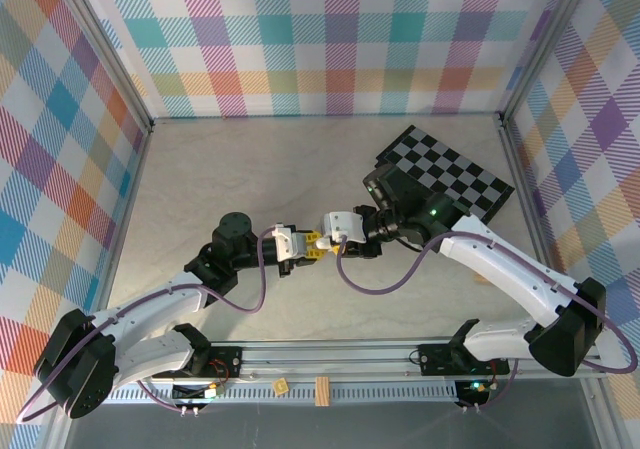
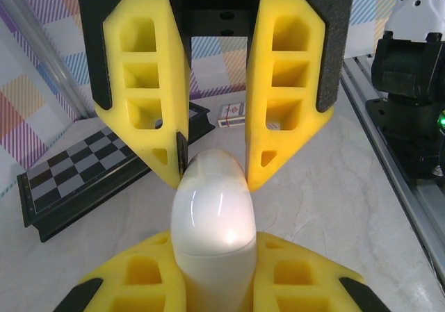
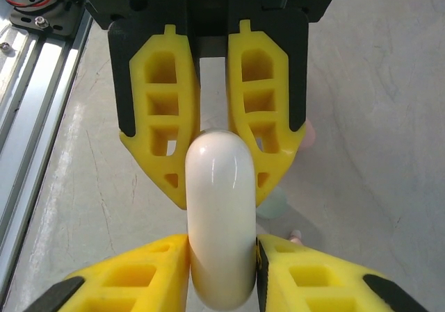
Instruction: Insert the wireless bluetooth earbuds into the charging case
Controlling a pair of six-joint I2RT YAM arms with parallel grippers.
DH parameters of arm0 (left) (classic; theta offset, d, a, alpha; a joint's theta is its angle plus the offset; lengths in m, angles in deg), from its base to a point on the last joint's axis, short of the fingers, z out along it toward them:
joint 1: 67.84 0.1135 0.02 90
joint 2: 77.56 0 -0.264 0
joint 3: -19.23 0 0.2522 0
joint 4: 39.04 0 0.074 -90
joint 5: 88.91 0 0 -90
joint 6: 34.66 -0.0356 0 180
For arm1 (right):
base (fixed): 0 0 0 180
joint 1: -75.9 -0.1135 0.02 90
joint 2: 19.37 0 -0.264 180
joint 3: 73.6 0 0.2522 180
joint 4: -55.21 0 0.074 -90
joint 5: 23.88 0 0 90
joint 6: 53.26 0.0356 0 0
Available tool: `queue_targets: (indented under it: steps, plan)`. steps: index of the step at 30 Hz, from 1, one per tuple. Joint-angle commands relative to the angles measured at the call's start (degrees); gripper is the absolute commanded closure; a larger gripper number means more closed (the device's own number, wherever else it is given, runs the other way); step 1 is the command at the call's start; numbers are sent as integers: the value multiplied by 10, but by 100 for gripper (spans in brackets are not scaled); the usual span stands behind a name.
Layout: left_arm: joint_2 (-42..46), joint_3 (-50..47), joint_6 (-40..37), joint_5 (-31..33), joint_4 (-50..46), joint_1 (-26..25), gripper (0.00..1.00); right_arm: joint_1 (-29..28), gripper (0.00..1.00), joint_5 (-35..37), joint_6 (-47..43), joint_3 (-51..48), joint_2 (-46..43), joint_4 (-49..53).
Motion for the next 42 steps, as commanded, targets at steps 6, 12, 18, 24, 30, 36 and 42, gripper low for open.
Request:
queue_targets:
  steps: [6,12,18,24,30,36,42]
  plan:
    - [8,17,8,-19,27,4,96,-3,63,-24,6,1,6,-3]
    - [9,17,14,-21,36,4,96,-2,74,7,15,-6,5,-19]
    - [12,6,30,-10,61,4,73,3,80,19,27,-19,1,-43]
    - [42,-2,110,48,67,4,42,49,81,23,81,-62,-10,-125]
    - [69,-61,136,140,112,4,17,124,83,62,269,-106,33,-271]
    - [82,-93,184,256,117,4,5,165,81,107,507,-74,149,-330]
    - [89,-78,238,366,10,3,0,180,81,62,688,8,294,-354]
